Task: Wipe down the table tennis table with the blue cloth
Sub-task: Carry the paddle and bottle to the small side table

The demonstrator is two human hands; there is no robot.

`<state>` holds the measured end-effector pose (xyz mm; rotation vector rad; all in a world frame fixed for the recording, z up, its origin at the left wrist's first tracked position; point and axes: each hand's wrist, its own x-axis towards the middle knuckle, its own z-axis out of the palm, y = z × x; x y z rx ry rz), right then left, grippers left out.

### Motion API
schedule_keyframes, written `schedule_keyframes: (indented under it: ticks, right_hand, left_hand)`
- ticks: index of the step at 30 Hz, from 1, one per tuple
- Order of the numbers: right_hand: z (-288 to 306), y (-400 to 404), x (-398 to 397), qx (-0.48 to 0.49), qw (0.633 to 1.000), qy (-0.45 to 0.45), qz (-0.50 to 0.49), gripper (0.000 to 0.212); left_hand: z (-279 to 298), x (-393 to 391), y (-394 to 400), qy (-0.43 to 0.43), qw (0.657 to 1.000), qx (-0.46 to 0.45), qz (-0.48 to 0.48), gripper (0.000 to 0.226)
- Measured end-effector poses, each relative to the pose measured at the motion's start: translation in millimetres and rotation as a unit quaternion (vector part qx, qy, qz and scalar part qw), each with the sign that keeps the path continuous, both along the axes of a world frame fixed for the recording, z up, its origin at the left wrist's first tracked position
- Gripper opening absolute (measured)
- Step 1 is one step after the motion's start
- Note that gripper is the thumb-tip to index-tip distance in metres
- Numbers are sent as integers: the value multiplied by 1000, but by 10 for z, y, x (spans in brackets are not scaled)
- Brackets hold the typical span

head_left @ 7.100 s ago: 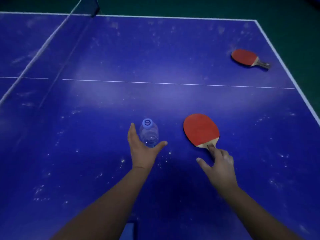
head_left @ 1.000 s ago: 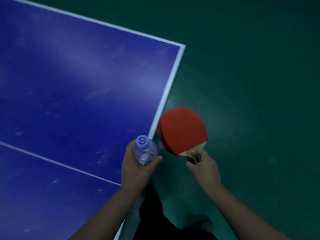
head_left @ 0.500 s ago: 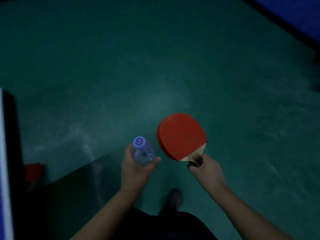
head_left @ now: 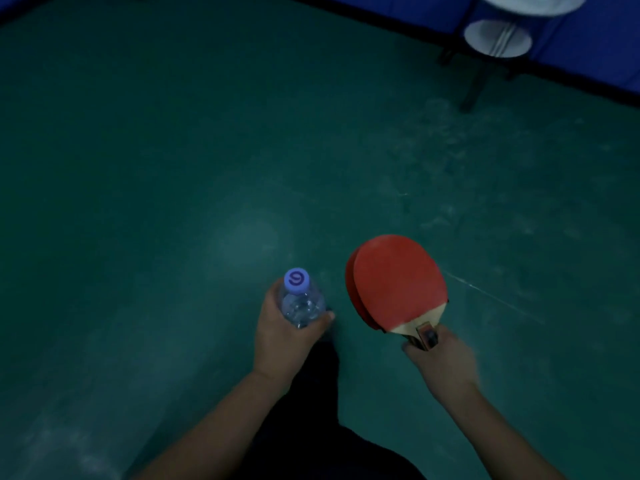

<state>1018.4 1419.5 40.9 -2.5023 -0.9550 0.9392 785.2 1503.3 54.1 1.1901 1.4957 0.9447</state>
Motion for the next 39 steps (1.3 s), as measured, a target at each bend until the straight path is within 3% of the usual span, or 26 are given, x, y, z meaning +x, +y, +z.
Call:
schedule_keyframes:
  ticks: [10, 18, 25, 39]
  right_hand:
    - [261, 1513, 1281, -17, 992, -7, -121, 26]
    - [354, 2446, 2494, 0, 981, -32, -190, 29]
    - [214, 3432, 3959, -2, 981, -18, -195, 29]
    - [391, 5771, 6475, -12, 991, -15, -131, 25]
  left_hand:
    - [-90, 1381, 2154, -18, 992, -13, -124, 69]
    - [-54, 2844, 3484, 3, 973, 28, -231, 68]
    - [-134, 4328, 4431, 12, 975, -6, -222, 57]
    - [-5, 6710, 6632, 1, 990, 15, -142, 64]
